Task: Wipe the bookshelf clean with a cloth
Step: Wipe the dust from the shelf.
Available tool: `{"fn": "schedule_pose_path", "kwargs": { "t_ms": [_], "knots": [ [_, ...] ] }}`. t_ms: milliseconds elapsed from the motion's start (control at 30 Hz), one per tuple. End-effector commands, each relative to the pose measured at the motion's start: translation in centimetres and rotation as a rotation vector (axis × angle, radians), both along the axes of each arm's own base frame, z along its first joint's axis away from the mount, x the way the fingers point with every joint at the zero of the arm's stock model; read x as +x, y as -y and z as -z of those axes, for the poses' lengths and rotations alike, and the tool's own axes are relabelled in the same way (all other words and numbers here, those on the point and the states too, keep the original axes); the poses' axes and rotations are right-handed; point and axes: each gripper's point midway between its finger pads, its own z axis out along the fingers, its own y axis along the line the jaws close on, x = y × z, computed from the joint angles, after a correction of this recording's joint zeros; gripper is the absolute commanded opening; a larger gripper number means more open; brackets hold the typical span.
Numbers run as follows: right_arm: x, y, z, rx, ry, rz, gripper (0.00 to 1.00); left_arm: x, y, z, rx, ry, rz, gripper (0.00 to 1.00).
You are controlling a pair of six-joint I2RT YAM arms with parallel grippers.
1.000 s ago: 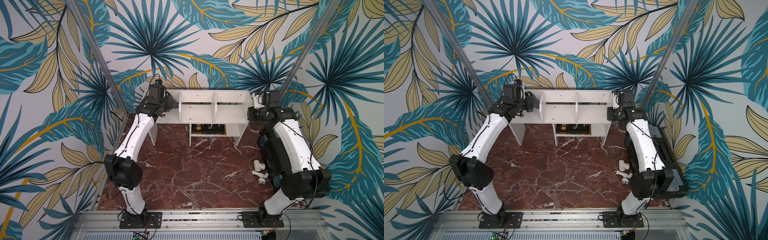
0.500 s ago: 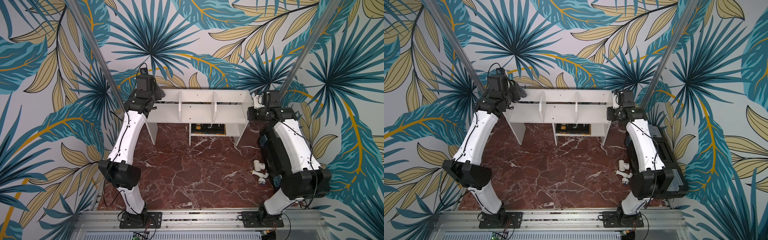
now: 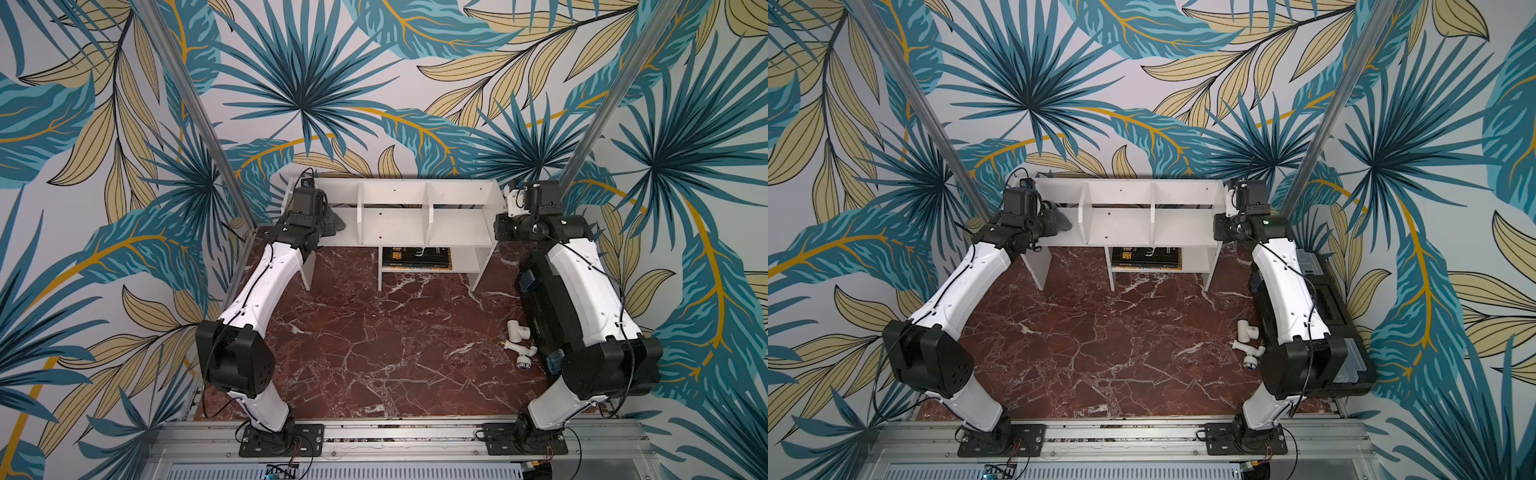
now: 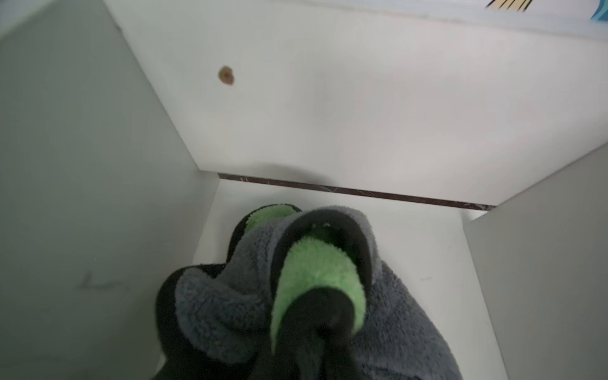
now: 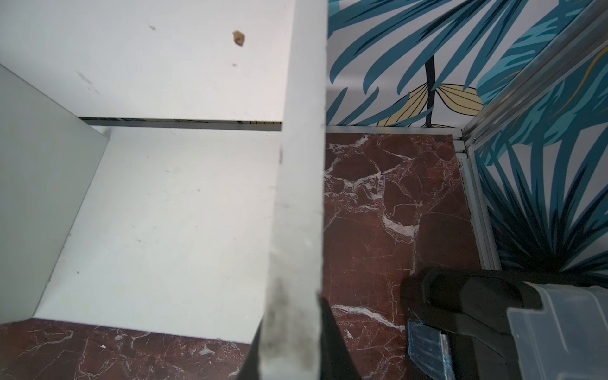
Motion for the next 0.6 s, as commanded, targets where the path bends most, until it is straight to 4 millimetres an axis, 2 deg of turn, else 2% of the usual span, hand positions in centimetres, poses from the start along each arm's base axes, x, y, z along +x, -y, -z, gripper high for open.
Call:
{"fn": "schedule_pose_path", "kwargs": {
  "t_ms": [0, 133, 267, 367, 567],
  "knots": [
    [-0.8, -3.8, 0.4, 0.197, -0.036, -0.113, 0.00, -2.0, 0.7, 2.9, -0.011, -0.071, 0.008, 0.00],
    [-0.6, -3.8, 0.4, 0.201, -0.036, -0.116, 0.00, -2.6, 0.4, 4.9, 0.021, -0.114, -0.007, 0.00],
    [-0.6, -4.0, 0.6, 0.207, -0.040, -0.123, 0.00, -1.7, 2.2, 4.4, -0.034, -0.093, 0.058, 0.00],
    [-0.7, -4.0, 0.7, 0.209, -0.043, -0.125, 0.00, -0.2, 2.8, 2.2, -0.037, -0.043, 0.068, 0.00],
    [-1.0, -4.4, 0.8, 0.229, -0.043, -0.139, 0.00, 2.7, 1.3, -4.5, 0.035, 0.062, 0.001, 0.00]
  ]
}}
